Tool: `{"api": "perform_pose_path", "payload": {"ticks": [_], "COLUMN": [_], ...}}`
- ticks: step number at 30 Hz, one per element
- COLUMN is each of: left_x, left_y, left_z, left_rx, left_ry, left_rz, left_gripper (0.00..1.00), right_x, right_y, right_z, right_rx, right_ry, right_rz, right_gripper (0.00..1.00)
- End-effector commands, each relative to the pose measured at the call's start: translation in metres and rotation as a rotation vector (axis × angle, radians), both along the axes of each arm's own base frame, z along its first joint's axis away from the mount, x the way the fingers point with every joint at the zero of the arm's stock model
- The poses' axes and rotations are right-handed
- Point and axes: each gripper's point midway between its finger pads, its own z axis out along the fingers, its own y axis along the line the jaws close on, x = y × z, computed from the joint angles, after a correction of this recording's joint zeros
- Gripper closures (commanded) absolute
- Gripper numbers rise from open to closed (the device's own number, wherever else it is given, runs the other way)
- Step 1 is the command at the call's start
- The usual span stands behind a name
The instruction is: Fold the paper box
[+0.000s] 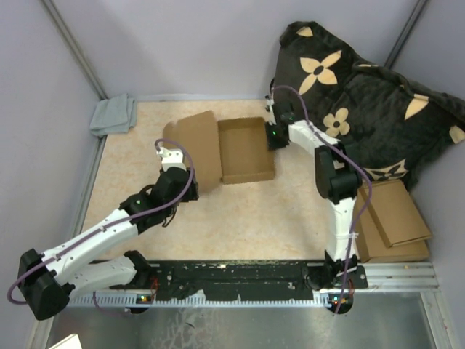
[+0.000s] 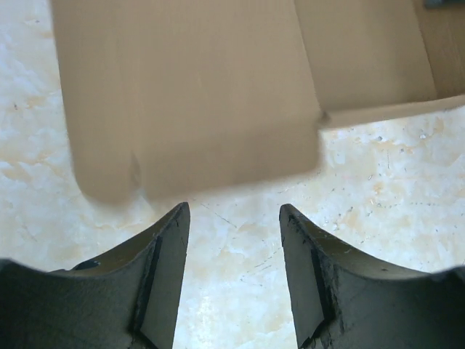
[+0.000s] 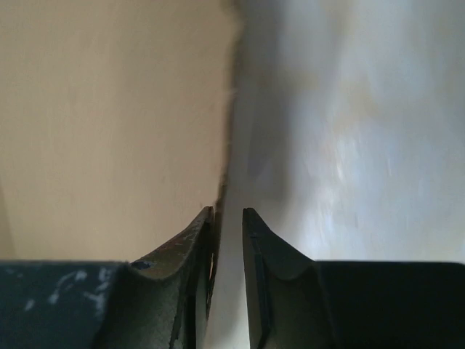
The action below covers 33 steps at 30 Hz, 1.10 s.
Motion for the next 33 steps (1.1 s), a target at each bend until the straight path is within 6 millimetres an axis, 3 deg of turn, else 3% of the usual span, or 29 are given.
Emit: {"api": "perform_pose_path", "payload": {"ticks": [1, 4, 6, 9, 11, 15, 18, 22, 25, 29, 33], "left_x": [0.006, 0.008, 0.009, 0.011, 0.013, 0.01, 0.005, 0.001, -0.002, -0.005, -0.01], "left_y": [-0.012, -0.016, -0.018, -0.02, -0.017, -0.01, -0.01, -0.004, 0.005, 0.015, 0.027], "left_z": [0.0, -0.002, -0.004, -0.009, -0.014, -0.031, -0.037, -0.027, -0.014, 0.008, 0.018], "left_rx": [-0.038, -0.039, -0.041, -0.039, -0.034, -0.009, -0.019, -0.061, -0.099, -0.162, -0.175], "left_ry": [-0.007, 0.0, 0.0, 0.016, 0.037, 0.118, 0.147, 0.115, 0.071, -0.013, -0.048], "left_rz": [-0.025, -0.032, -0.037, -0.024, 0.012, 0.082, 0.084, 0.101, 0.132, 0.151, 0.173], "left_gripper": [0.41, 0.41, 0.41, 0.4, 0.39, 0.38, 0.38, 0.39, 0.39, 0.4, 0.4], "right_x": [-0.076, -0.162, -0.225, -0.277, -0.288, -0.27, -0.26, -0.247, -0.221, -0.186, -0.161], "right_y": [0.016, 0.051, 0.073, 0.088, 0.084, 0.064, 0.064, 0.075, 0.085, 0.124, 0.166], "right_z": [0.046, 0.052, 0.057, 0.069, 0.077, 0.093, 0.105, 0.106, 0.107, 0.125, 0.124], "right_rx": [0.161, 0.266, 0.307, 0.294, 0.291, 0.212, 0.214, 0.212, 0.16, 0.179, 0.22], "right_ry": [0.073, 0.148, 0.185, 0.189, 0.181, 0.071, 0.044, 0.02, -0.083, -0.241, -0.302], "right_rz": [-0.014, 0.155, 0.295, 0.397, 0.387, 0.289, 0.28, 0.323, 0.396, 0.56, 0.658], "right_gripper": [0.75, 0.68, 0.57, 0.52, 0.42, 0.35, 0.28, 0.2, 0.21, 0.27, 0.29]}}
